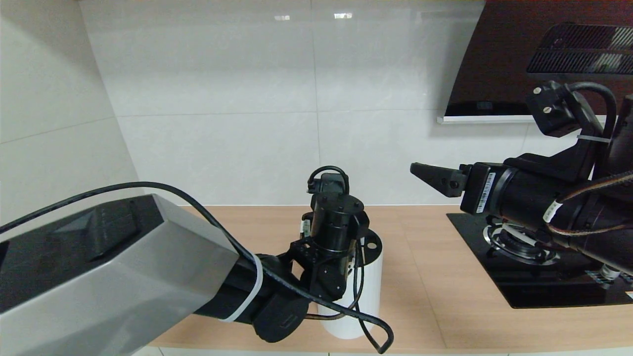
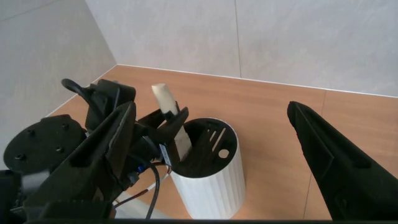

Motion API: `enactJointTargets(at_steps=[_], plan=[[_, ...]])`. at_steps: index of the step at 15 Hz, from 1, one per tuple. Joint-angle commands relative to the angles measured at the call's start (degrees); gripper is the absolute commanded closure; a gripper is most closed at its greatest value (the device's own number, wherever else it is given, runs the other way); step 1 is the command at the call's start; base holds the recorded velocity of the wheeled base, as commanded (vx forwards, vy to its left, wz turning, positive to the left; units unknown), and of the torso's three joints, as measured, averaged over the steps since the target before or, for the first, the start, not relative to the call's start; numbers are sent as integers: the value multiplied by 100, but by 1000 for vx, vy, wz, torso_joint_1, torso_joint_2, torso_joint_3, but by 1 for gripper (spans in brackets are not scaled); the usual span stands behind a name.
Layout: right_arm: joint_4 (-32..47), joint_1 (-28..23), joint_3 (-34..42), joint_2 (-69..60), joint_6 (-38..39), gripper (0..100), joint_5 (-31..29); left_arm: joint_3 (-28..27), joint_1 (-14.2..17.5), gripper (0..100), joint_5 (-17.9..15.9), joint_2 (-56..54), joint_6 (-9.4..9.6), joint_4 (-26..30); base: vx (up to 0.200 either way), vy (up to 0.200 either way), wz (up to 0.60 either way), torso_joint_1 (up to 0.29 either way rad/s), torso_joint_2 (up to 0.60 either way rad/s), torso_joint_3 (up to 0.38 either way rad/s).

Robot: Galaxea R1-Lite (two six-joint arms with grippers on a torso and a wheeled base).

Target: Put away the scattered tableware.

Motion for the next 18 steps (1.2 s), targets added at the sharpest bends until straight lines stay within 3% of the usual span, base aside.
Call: enactJointTargets(at_steps=[1,6,7,18], plan=[[-3,3,-1,10,1,0,1,-2,-1,100,2,10,-3,-3,0,0,0,0,0,0],[-3,3,-1,10,1,0,1,7,-1,100,2,10,-3,6,0,0,0,0,0,0],[-3,3,-1,10,1,0,1,7,-1,0,2,10,-3,6,0,0,0,0,0,0],[-3,3,-1,2,1,0,1,7,-1,0,29,-245,5,-135,0,0,0,0,0,0]])
